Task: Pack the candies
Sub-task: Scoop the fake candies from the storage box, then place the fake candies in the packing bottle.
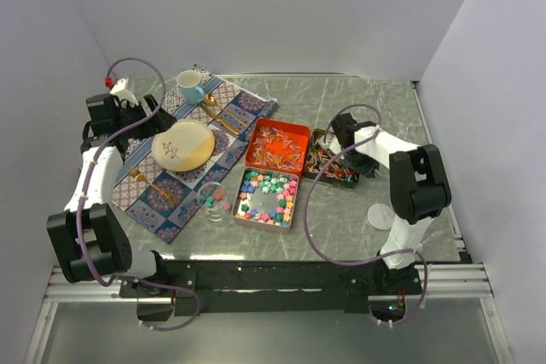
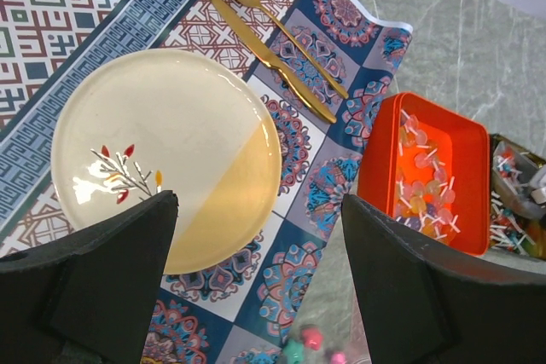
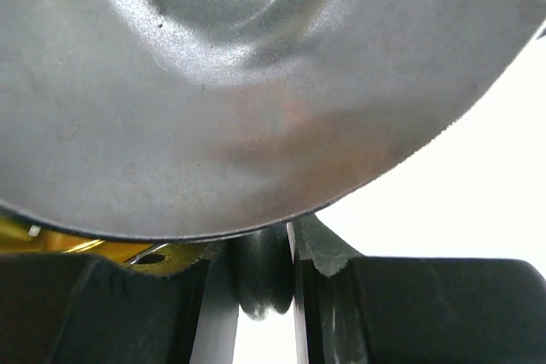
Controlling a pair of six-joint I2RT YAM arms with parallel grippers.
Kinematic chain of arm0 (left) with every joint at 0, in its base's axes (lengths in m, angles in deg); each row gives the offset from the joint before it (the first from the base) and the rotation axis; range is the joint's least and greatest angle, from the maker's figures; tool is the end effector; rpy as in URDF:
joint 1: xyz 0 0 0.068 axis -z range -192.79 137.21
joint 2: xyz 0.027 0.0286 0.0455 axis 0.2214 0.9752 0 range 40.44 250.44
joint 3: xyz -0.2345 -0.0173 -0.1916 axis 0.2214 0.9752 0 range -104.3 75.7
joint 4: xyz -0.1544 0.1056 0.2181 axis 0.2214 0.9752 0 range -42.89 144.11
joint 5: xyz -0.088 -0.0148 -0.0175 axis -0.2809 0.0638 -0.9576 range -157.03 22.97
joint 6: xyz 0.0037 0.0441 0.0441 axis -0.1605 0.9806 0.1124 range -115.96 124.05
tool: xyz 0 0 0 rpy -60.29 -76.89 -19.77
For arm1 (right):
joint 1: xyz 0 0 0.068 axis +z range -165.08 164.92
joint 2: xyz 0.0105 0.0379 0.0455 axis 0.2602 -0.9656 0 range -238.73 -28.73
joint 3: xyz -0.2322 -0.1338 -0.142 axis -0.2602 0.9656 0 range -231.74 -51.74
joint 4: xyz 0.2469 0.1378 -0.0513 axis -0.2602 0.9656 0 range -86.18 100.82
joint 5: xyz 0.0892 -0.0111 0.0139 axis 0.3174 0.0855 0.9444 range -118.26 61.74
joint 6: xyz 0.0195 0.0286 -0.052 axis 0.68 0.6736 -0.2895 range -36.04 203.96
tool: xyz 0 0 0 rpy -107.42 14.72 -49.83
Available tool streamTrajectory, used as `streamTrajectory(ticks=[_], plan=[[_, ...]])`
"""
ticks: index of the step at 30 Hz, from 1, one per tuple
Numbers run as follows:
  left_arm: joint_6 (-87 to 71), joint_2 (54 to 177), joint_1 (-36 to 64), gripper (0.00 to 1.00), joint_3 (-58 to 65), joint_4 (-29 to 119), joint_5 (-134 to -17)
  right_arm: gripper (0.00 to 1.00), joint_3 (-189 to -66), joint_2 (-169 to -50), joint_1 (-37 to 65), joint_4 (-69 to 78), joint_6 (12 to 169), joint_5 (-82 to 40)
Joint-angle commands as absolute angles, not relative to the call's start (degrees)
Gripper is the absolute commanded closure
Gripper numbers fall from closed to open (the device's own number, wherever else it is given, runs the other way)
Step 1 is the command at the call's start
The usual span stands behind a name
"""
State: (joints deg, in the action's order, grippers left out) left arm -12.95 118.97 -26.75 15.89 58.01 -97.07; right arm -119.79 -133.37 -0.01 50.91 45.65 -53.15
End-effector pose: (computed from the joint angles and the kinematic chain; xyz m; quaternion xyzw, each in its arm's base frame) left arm 0.3345 0.0585 0.3156 -0.0972 0.8393 -0.2367 0.4796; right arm 0.3549 0.0748 0.1685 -0.4274 0.8765 -0.2216 0.0094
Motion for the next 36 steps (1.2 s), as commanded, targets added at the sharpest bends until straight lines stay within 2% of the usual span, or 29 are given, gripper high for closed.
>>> streamTrajectory(ticks=[1,6,11,19,22,28,36], plan=[[-8.7,119.5,-26.9,0.16,12.5,59.6,-96.9,1.0,-116.9,-130.5,-0.2,42.2,48.3,-48.0],[-7.7,119.3,-26.9,0.16,13.0,58.3,-97.7,1.0,-114.7,-126.6,0.0,39.4,46.3,-49.4],[-7.8,119.9,-26.9,0.16,12.9,56.6,-99.3,1.0,-116.6,-123.7,0.1,45.1,43.2,-45.0],[-9.0,119.3,-26.9,0.16,13.7,54.5,-100.3,1.0,-116.9,-120.0,1.8,44.3,41.6,-50.4],[-10.4,118.5,-26.9,0.16,12.9,55.7,-98.9,1.0,-118.3,-115.4,3.5,44.4,36.4,-50.8],[-15.6,114.9,-27.0,0.14,10.7,59.8,-95.5,1.0,-129.5,-110.8,15.4,52.8,30.6,-51.8],[-14.4,109.7,-28.0,0.14,10.3,71.4,-89.0,1.0,-146.9,-119.5,35.2,66.3,34.8,-51.9]])
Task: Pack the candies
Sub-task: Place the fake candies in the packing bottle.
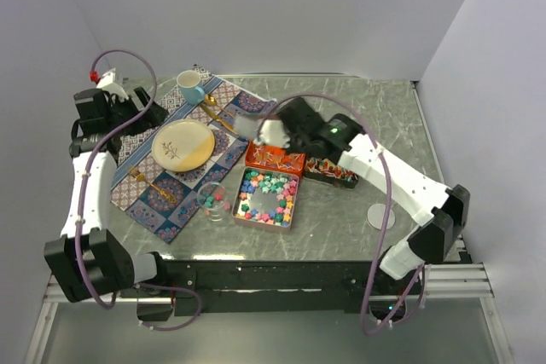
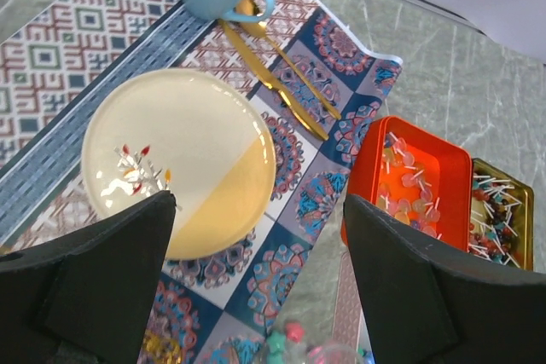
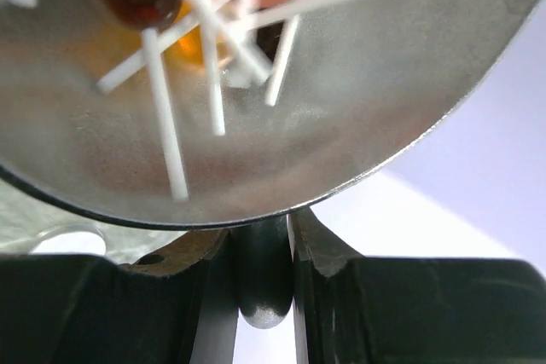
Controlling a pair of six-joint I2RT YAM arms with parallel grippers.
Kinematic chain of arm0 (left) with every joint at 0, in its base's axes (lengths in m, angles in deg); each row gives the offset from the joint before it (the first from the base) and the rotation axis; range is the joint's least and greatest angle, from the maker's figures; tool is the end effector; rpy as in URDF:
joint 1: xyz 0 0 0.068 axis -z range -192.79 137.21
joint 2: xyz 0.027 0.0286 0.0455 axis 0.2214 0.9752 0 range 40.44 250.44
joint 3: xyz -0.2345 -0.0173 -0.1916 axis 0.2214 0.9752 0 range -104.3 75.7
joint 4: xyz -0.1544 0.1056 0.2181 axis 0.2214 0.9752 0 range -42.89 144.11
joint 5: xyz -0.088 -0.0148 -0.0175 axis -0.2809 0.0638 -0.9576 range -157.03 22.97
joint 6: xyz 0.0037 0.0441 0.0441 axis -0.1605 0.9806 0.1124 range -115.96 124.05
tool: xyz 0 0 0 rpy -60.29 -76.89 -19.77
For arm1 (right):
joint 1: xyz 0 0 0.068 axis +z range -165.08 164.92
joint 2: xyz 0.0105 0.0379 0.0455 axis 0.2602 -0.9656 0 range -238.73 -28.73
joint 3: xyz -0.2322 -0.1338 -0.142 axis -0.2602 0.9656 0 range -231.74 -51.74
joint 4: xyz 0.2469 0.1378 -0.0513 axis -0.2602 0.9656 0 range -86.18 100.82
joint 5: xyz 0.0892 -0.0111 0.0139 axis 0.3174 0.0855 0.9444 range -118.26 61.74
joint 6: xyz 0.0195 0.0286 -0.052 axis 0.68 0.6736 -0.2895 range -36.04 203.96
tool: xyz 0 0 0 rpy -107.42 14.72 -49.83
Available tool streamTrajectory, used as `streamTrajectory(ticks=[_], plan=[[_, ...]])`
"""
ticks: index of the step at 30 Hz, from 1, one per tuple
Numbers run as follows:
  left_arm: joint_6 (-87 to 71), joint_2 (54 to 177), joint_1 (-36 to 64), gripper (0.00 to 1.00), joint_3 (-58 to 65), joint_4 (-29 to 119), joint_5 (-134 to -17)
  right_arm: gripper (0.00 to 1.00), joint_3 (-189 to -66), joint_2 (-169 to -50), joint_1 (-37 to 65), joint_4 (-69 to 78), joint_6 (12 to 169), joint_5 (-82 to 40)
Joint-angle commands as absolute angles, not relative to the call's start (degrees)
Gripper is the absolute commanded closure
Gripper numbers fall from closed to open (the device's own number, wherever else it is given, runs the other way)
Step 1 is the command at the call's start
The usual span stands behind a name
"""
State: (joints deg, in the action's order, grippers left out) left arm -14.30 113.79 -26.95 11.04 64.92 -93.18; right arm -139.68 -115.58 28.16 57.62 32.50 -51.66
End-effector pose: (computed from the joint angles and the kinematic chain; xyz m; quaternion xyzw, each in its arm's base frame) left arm 0.3137 0.0574 0.3628 -0.1175 0.8285 -0.2109 0.5053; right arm 0.2653 0.2235 0.3799 -0.6385 0.6763 -0.2141 0.2985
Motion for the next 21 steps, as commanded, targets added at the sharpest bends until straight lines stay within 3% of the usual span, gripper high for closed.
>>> streamTrajectory(ticks=[1,8,21], plan=[[-14.8,108.9,-28.3,0.13,11.2,71.9,-88.1,1.0,-147.9,-120.5,36.6,67.3,35.0,-52.2],[-15.6,102.9,-35.0,0.13,18.0,72.6,-87.8,1.0,-148.3,-125.5,47.2,73.2,34.1,-55.8],[-18.6,94.0,-36.8,0.13,25.6,69.1,-90.7,1.0,-158.2,-139.6,50.5,77.9,33.9,-64.6]])
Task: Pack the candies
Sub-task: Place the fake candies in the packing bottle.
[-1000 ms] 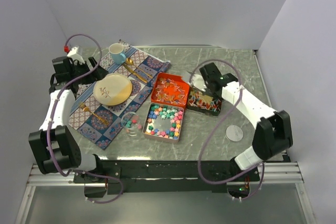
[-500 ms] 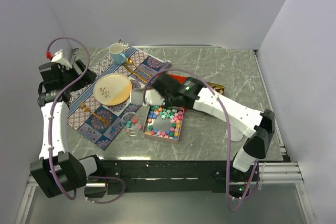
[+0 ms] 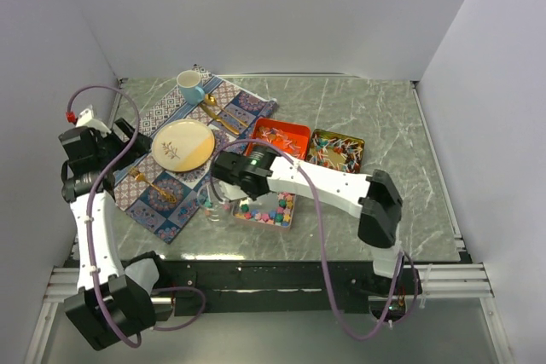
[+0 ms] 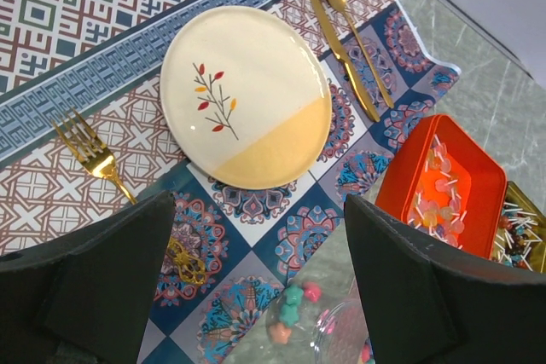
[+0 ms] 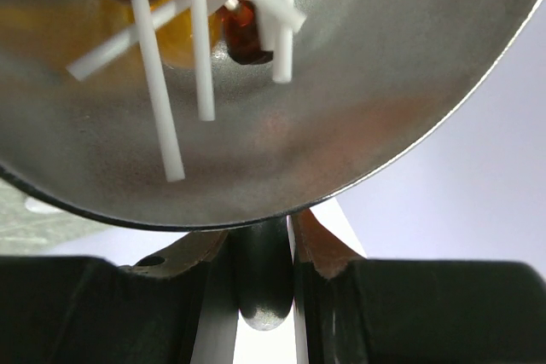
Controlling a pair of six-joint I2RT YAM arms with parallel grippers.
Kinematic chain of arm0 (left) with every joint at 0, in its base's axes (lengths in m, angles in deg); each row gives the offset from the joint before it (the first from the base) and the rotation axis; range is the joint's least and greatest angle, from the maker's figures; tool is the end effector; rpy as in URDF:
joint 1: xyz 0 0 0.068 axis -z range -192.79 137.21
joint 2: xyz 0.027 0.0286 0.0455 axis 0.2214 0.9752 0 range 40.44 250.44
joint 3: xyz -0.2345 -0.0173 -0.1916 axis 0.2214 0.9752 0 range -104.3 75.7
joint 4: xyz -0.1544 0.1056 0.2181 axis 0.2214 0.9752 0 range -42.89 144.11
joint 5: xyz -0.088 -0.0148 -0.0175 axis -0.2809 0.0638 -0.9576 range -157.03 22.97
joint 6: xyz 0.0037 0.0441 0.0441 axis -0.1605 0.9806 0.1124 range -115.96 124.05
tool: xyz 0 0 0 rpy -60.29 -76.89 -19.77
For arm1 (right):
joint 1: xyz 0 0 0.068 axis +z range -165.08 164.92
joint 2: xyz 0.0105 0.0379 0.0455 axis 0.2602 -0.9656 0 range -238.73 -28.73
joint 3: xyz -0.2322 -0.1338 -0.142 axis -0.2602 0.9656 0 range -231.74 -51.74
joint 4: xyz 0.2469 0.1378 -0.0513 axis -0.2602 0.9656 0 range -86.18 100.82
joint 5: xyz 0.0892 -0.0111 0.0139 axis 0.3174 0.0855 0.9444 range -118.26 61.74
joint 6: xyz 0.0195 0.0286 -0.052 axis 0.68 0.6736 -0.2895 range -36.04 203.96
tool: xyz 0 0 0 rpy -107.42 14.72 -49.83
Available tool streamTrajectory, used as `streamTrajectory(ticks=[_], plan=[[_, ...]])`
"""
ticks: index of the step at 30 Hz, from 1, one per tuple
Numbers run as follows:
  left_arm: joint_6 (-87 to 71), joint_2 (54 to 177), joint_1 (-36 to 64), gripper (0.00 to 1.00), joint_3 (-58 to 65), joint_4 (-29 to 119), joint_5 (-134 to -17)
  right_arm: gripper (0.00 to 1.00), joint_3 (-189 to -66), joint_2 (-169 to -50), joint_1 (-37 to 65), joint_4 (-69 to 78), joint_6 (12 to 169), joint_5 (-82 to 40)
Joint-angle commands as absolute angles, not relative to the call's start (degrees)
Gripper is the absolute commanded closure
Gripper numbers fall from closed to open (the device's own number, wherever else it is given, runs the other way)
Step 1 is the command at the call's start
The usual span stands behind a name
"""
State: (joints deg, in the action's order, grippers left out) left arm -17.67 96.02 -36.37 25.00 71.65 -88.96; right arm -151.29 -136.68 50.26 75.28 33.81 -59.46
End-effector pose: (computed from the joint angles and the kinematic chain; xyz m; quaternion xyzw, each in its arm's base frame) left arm 0.2203 0.0767 0.3359 -0.2379 0.8193 -0.1561 0.4978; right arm 0.1933 0.3619 0.3011 -0.7987 0.5321 -0.2543 0.1197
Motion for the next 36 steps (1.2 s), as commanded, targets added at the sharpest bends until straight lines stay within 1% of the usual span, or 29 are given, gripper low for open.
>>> streamTrajectory(ticks=[1,8,12,24,36], plan=[[-18.6,93.7,-37.0,0.13,25.7,69.1,-90.8,1.0,-159.2,-140.5,50.5,78.7,34.0,-65.0],[-18.6,91.1,-37.1,0.13,28.1,68.3,-92.0,1.0,-162.1,-144.2,50.7,80.4,31.5,-69.9],[-19.0,89.8,-37.3,0.13,28.6,67.9,-92.1,1.0,-161.3,-144.9,50.7,80.1,30.1,-72.2],[-19.8,89.1,-37.8,0.13,29.2,66.8,-93.5,1.0,-165.3,-147.9,50.8,81.0,25.9,-78.4],[-20.5,89.1,-38.5,0.13,29.9,65.6,-94.4,1.0,-161.3,-145.5,51.4,76.6,18.0,-83.9]])
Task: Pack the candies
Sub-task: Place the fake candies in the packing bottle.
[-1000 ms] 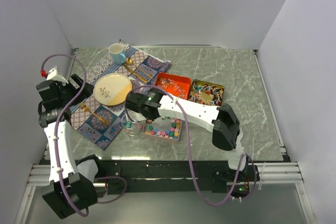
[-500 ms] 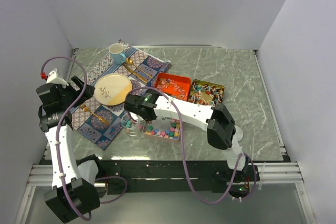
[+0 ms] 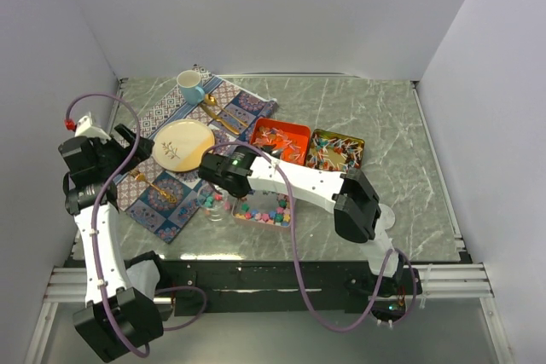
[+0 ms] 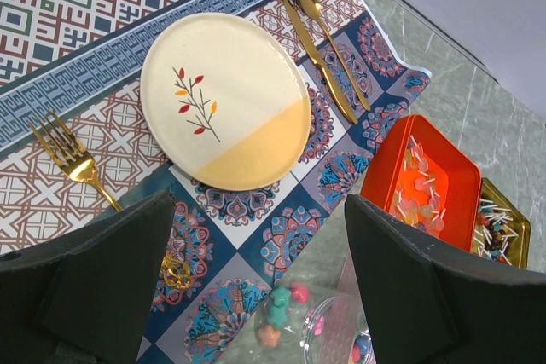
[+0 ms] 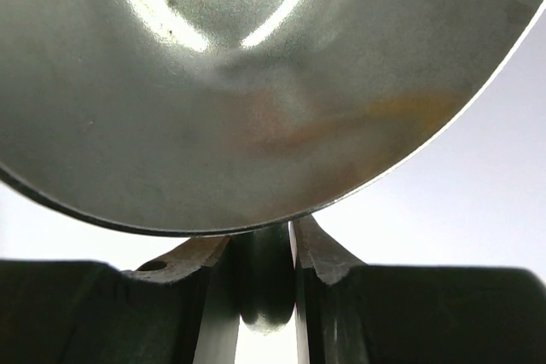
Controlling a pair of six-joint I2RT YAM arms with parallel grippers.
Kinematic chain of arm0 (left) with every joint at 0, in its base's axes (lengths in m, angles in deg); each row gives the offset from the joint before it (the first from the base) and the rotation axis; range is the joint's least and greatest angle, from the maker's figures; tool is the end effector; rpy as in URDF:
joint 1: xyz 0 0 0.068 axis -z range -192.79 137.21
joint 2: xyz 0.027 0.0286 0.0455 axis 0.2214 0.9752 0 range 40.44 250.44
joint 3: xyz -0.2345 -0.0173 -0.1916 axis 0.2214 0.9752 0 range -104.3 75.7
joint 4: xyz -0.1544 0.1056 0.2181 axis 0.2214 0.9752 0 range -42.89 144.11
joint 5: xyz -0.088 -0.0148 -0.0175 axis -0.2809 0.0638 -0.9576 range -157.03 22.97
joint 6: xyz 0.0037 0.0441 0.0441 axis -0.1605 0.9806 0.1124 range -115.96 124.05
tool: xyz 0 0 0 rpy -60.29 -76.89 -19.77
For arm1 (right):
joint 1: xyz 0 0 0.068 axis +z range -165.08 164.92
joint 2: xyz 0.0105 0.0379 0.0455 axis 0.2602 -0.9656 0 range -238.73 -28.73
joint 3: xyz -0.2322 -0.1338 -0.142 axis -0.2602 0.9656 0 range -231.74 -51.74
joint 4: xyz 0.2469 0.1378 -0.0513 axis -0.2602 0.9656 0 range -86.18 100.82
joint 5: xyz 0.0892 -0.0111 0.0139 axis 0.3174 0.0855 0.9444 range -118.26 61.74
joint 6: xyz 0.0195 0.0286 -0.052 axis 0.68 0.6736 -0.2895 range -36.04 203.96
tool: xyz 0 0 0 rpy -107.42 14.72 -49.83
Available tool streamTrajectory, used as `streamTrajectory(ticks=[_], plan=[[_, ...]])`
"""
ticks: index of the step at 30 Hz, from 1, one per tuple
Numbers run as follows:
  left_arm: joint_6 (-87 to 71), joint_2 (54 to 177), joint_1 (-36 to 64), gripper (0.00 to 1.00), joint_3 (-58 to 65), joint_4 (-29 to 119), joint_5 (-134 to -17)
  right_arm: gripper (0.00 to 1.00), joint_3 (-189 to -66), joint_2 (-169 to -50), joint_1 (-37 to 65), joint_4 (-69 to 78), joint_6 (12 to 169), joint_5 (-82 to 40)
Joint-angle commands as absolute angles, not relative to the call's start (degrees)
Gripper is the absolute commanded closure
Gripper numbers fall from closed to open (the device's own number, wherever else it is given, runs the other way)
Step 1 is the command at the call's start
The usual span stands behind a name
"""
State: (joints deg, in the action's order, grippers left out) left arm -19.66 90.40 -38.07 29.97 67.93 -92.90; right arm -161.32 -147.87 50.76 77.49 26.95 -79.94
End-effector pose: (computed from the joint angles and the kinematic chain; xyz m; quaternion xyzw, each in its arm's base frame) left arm 0.2006 0.0717 0.3301 -0.2315 0.7980 -0.1816 0.5259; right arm 0.2202 0.3996 0.2826 -0.7767 0.4523 -0.4297 0.0864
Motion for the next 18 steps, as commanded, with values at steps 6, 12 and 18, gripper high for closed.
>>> streamTrajectory(ticks=[6,12,18], plan=[[-20.8,88.6,-38.8,0.12,30.5,64.8,-95.0,1.0,-157.0,-143.1,52.3,72.6,12.9,-86.7],[-20.8,88.4,-39.2,0.13,30.9,64.6,-95.2,1.0,-155.4,-142.3,53.1,72.7,11.5,-88.6],[-21.0,88.1,-39.3,0.13,31.2,64.4,-95.6,1.0,-159.7,-144.4,53.5,72.8,10.7,-90.0]])
